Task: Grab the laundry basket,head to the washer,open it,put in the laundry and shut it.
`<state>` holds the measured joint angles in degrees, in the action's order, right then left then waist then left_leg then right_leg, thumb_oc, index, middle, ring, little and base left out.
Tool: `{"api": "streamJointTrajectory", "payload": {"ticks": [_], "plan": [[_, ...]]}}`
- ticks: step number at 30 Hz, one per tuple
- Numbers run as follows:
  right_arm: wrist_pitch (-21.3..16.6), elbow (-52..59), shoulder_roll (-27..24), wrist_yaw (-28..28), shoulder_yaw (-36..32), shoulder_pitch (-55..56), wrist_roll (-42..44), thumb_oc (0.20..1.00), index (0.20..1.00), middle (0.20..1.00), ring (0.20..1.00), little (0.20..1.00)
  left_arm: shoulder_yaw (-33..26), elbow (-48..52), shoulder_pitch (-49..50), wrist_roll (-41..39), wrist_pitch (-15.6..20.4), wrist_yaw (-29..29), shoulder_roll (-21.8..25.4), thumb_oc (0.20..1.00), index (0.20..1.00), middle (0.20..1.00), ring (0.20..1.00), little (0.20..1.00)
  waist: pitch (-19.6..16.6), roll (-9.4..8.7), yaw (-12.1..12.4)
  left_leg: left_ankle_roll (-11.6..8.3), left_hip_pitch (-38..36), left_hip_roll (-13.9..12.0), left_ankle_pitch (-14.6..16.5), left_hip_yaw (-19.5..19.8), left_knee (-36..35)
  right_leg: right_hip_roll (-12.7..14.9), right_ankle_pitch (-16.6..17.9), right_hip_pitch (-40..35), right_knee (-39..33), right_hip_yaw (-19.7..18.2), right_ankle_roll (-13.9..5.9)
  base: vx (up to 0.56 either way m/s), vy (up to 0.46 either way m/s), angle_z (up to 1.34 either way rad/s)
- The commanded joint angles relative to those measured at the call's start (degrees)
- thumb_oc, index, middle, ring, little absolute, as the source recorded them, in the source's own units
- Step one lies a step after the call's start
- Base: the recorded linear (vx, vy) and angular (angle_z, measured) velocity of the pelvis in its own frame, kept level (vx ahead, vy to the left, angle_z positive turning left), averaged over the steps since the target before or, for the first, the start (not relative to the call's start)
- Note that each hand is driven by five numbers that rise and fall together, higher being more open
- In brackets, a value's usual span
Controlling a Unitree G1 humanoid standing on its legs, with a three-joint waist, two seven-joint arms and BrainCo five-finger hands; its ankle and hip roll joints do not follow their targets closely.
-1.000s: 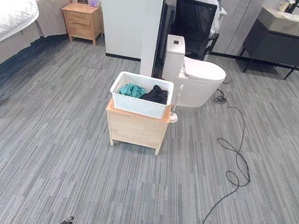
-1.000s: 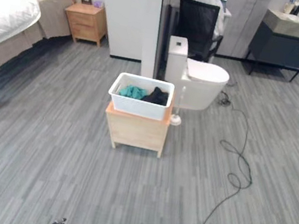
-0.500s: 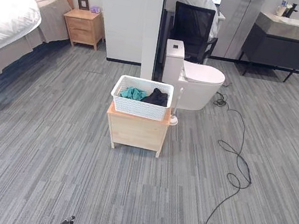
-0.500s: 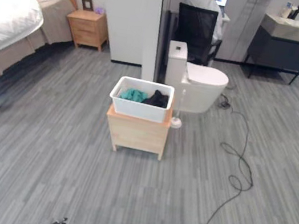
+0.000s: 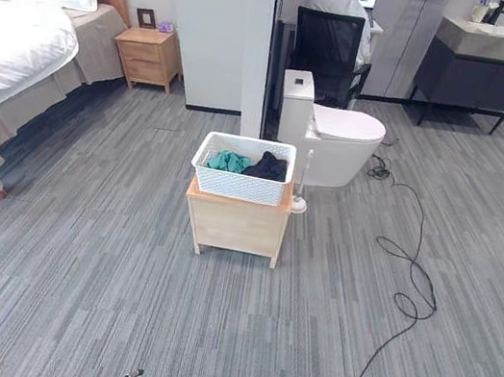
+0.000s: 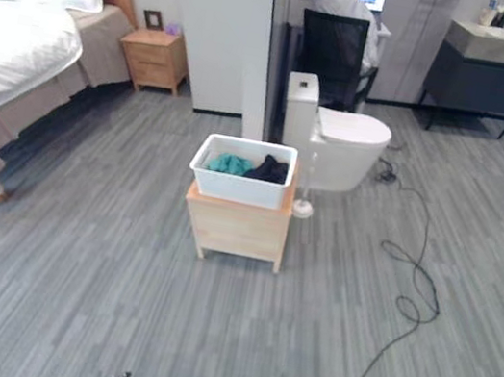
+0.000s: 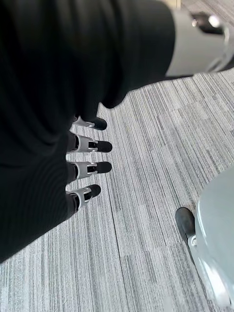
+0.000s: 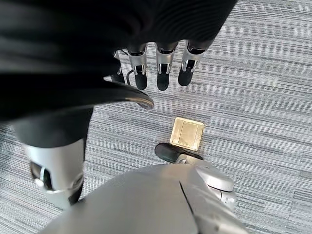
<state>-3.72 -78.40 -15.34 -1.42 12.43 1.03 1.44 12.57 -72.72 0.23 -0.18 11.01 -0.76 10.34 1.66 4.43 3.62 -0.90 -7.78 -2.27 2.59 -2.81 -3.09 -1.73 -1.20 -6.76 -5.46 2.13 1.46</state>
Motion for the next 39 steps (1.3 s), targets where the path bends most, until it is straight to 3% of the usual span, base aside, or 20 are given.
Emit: {"api": "streamJointTrajectory", "payload": {"ticks": [1,8,9,10,11,14,17,19,21,22,26,27,29,30,31,33,37,38,39], "plan": [[-0.3,-4.2,-0.6,0.6,-0.3,-1.4,0.2,1.0,1.0,1.0,1.0,1.0,-0.3,-3.2,-1.9,-2.6,1.3,0.8,0.4,1.0,1.0,1.0,1.0,1.0,-1.8,-3.79,-0.8,-2.2,3.4,-1.0,-3.1,2.7,-1.9,6.0,0.5,-0.5,0.5,4.0,-5.81,0.02,-0.037,0.04],[-0.6,-3.9,-0.8,0.4,-0.2,-1.8,0.8,1.0,1.0,1.0,1.0,1.0,-0.1,-2.9,-2.9,-3.2,1.2,0.6,0.5,1.0,1.0,1.0,1.0,1.0,-0.6,-3.81,-0.7,-3.01,4.0,-2.3,-4.9,3.4,-1.9,4.7,-0.2,-0.5,0.5,3.6,-4.83,0.0,-0.065,0.04],[-0.8,-3.7,-1.4,0.5,0.1,-2.5,1.3,1.0,1.0,1.0,1.0,1.0,0.1,-2.4,-3.7,-3.9,1.0,0.6,0.5,1.0,1.0,1.0,1.0,1.0,1.4,-4.72,-0.7,-3.44,8.4,-2.0,-3.6,4.6,5.3,4.8,-0.1,-0.3,0.5,3.6,-3.85,-0.08,-0.128,0.16],[-0.8,-3.7,-1.4,0.5,0.1,-2.5,1.3,1.0,1.0,1.0,1.0,1.0,0.1,-2.4,-3.7,-3.9,1.0,0.6,0.5,1.0,1.0,1.0,1.0,1.0,1.4,-4.72,-0.7,-3.44,8.4,-2.0,-3.6,4.7,5.3,4.8,-0.1,-0.3,0.5,3.6,-3.85,-0.07,-0.149,0.33],[-1.0,-3.2,-1.7,0.6,0.2,-2.7,1.6,1.0,1.0,1.0,1.0,1.0,0.1,-2.3,-4.0,-4.4,1.0,0.4,0.5,1.0,1.0,1.0,1.0,1.0,2.5,-5.37,-0.8,-4.19,12.3,-1.5,-3.8,5.1,12.0,4.8,-0.4,-0.7,0.5,3.6,-3.17,-0.02,-0.083,0.32],[-1.2,-2.0,-2.5,0.9,0.6,-3.5,2.4,1.0,1.0,1.0,1.0,1.0,0.4,-1.7,-4.9,-5.4,0.9,0.0,0.7,1.0,1.0,1.0,1.0,1.0,4.7,-6.03,-0.8,-5.02,21.2,0.3,-8.5,6.6,25.1,4.7,-0.7,-0.9,0.5,4.7,-2.1,-0.02,-0.075,0.29],[-1.1,-1.8,-3.1,1.3,0.7,-4.1,2.7,1.0,1.0,1.0,1.0,1.0,0.4,-1.3,-5.2,-6.3,0.8,-0.5,0.7,1.0,1.0,1.0,1.0,1.0,5.0,-6.22,-0.9,-4.01,23.3,-0.7,-8.5,3.5,23.1,4.5,-1.4,-0.8,0.5,5.8,-1.82,0.09,-0.008,0.45],[-1.2,-1.7,-3.4,1.6,1.2,-5.1,3.1,1.0,1.0,1.0,1.0,1.0,0.0,-1.1,-5.1,-7.2,1.1,-0.5,1.0,1.0,1.0,1.0,1.0,1.0,4.3,-6.46,0.3,-3.04,23.4,-1.4,-7.9,1.7,12.7,4.3,-2.8,-1.1,0.5,5.9,-2.47,0.25,0.071,0.26],[-1.3,-1.7,-3.4,1.7,1.2,-5.4,3.4,1.0,1.0,1.0,1.0,1.0,-0.2,-1.2,-5.0,-7.3,1.2,-0.6,1.1,1.0,1.0,1.0,1.0,1.0,4.0,-6.29,0.9,-2.99,24.7,-1.6,-8.8,2.3,9.6,3.9,-3.7,-1.3,0.5,5.8,-2.71,0.31,0.092,0.07],[-1.4,-1.7,-3.1,1.7,1.1,-5.9,3.9,1.0,1.0,1.0,1.0,1.0,-0.5,-1.7,-4.8,-7.6,1.2,-0.9,1.3,1.0,1.0,1.0,1.0,1.0,3.7,-6.51,2.5,-3.2,27.3,-1.5,-10.2,4.5,7.7,3.7,-5.2,-2.9,0.5,5.2,-3.3,0.34,0.096,-0.01],[-1.3,-2.4,-2.0,1.0,0.7,-4.9,3.1,1.0,1.0,1.0,1.0,1.0,-2.0,-2.9,-3.5,-7.4,1.1,-0.3,1.9,1.0,1.0,1.0,1.0,1.0,2.3,-7.12,4.1,-2.14,28.0,-0.2,-9.5,4.7,11.3,5.4,-6.6,-6.4,2.3,5.5,-4.43,0.5,0.173,-0.39],[-1.1,-2.8,-1.6,0.5,-0.2,-4.6,3.3,1.0,1.0,1.0,1.0,1.0,-2.6,-2.9,-3.1,-7.1,1.0,0.4,2.9,1.0,1.0,1.0,1.0,1.0,2.4,-7.99,5.1,-0.15,27.0,0.8,-6.7,2.2,14.9,7.4,-7.0,-5.5,9.8,5.0,-5.05,0.48,0.246,-0.46],[-1.2,-2.7,-1.5,0.4,-1.0,-5.2,4.2,1.0,1.0,1.0,1.0,1.0,-3.1,-2.9,-3.1,-6.7,0.9,0.4,3.7,1.0,1.0,1.0,1.0,1.0,2.5,-8.25,5.2,1.64,25.2,2.4,-4.5,1.4,15.0,8.3,-3.9,-1.5,19.2,4.5,-6.74,0.42,0.237,-0.52],[-1.2,-2.7,-1.5,0.4,-1.0,-5.2,4.2,1.0,1.0,1.0,1.0,1.0,-3.1,-2.9,-3.1,-6.7,0.9,0.4,3.7,1.0,1.0,1.0,1.0,1.0,2.4,-8.2,5.2,1.62,25.3,2.4,-4.6,1.4,14.9,8.3,-3.8,-1.4,19.2,4.5,-6.72,0.31,0.226,-0.45],[-1.1,-2.3,-1.7,0.3,-1.4,-5.6,4.8,1.0,1.0,1.0,1.0,1.0,-3.0,-1.9,-3.0,-6.7,0.8,0.4,4.7,1.0,1.0,1.0,1.0,1.0,3.3,-7.8,4.2,3.32,22.3,3.2,-2.9,0.7,14.1,8.3,3.2,4.8,31.3,3.1,-8.51,0.3,0.221,-0.31],[-1.4,-1.6,-2.2,0.7,-2.4,-6.5,6.0,1.0,1.0,1.0,1.0,1.0,-2.7,-1.2,-3.2,-6.4,0.9,0.3,5.3,1.0,1.0,1.0,1.0,1.0,4.1,-6.46,3.3,4.69,19.6,2.9,-1.9,-0.2,12.7,9.1,7.8,9.1,37.7,4.6,-9.82,0.37,0.23,-0.47],[-2.1,-0.1,-3.2,1.4,-4.6,-6.6,9.4,1.0,1.0,1.0,1.0,1.0,-2.9,-0.6,-3.1,-6.6,1.2,-0.2,6.2,1.0,1.0,1.0,1.0,1.0,4.4,-4.77,1.7,5.28,14.0,2.8,-0.7,0.1,9.3,10.3,5.5,15.1,35.3,7.9,-8.45,0.38,0.091,-0.05],[-3.0,1.4,-4.1,2.6,-6.2,-6.5,12.3,1.0,1.0,1.0,1.0,1.0,-3.9,-0.4,-3.3,-7.3,1.7,-1.2,6.7,1.0,1.0,1.0,1.0,1.0,5.0,-4.4,0.3,4.44,9.8,3.0,0.9,0.7,7.4,9.7,2.7,17.7,27.3,8.0,-7.68,0.3,-0.014,-0.03],[-3.0,1.4,-4.1,2.6,-6.2,-6.5,12.3,1.0,1.0,1.0,1.0,1.0,-3.9,-0.4,-3.3,-7.3,1.7,-1.2,6.7,1.0,1.0,1.0,1.0,1.0,5.0,-4.36,0.3,4.42,9.8,2.9,0.8,0.8,7.4,9.6,2.9,17.6,27.1,8.1,-7.65,0.6,-0.077,-0.03]]}}
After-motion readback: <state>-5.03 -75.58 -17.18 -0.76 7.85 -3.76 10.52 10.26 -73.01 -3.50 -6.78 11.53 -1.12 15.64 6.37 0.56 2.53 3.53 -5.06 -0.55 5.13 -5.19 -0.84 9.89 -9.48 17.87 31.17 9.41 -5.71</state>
